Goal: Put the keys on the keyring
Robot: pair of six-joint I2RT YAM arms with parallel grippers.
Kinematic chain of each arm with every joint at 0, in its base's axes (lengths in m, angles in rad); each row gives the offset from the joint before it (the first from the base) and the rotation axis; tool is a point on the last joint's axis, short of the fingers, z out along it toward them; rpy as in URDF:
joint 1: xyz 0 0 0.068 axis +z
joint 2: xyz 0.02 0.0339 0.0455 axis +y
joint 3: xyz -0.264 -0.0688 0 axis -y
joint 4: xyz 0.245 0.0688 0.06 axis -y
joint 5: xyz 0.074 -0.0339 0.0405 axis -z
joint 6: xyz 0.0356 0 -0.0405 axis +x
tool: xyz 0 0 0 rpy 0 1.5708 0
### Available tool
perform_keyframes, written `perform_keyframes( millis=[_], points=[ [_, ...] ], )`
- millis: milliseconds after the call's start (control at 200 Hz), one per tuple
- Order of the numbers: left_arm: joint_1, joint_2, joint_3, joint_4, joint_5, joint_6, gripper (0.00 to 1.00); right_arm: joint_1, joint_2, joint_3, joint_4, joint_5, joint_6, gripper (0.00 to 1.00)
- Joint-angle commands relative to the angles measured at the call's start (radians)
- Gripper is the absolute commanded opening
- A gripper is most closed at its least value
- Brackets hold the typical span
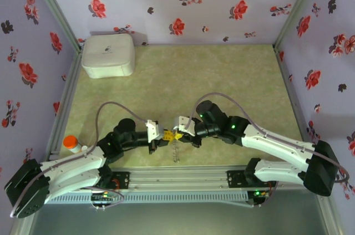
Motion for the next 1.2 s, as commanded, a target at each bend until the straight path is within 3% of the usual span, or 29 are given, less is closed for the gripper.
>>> perform_keyframes(
  millis=[0, 95, 260, 345, 525, 720, 905, 1085, 1195],
  points=[
    [-0.007, -0.010, 0.045, 0.076, -0.015, 0.012, 0.02, 0.008, 0.002, 0.020, -0.001, -0.037, -0.014, 0.00],
    [-0.007, -0.023, -0.005, 0.108, -0.052, 0.013, 0.27, 0.006, -0.013, 0.011, 0.009, -0.032, -0.005, 0.00],
    [-0.005, -0.031, -0.040, 0.120, -0.061, 0.002, 0.35, -0.008, -0.041, -0.012, 0.046, -0.040, 0.026, 0.00],
    [-0.005, -0.039, -0.054, 0.130, -0.068, -0.006, 0.33, -0.010, -0.044, -0.017, 0.050, -0.041, 0.031, 0.00],
    [-0.005, -0.044, -0.059, 0.135, -0.069, -0.020, 0.19, -0.011, -0.041, -0.019, 0.056, -0.041, 0.037, 0.00],
    [-0.005, -0.038, -0.051, 0.138, -0.058, -0.029, 0.17, -0.010, -0.031, -0.019, 0.090, -0.050, 0.056, 0.00],
    [-0.005, -0.034, -0.048, 0.141, -0.048, -0.031, 0.00, -0.009, -0.023, -0.024, 0.113, -0.059, 0.071, 0.00],
    [-0.005, -0.050, -0.046, 0.147, -0.063, -0.028, 0.00, -0.010, -0.032, -0.037, 0.123, -0.016, 0.086, 0.00],
    [-0.006, -0.088, -0.038, 0.103, -0.146, -0.011, 0.00, -0.016, -0.086, -0.057, 0.165, 0.083, 0.137, 0.37]
  ],
)
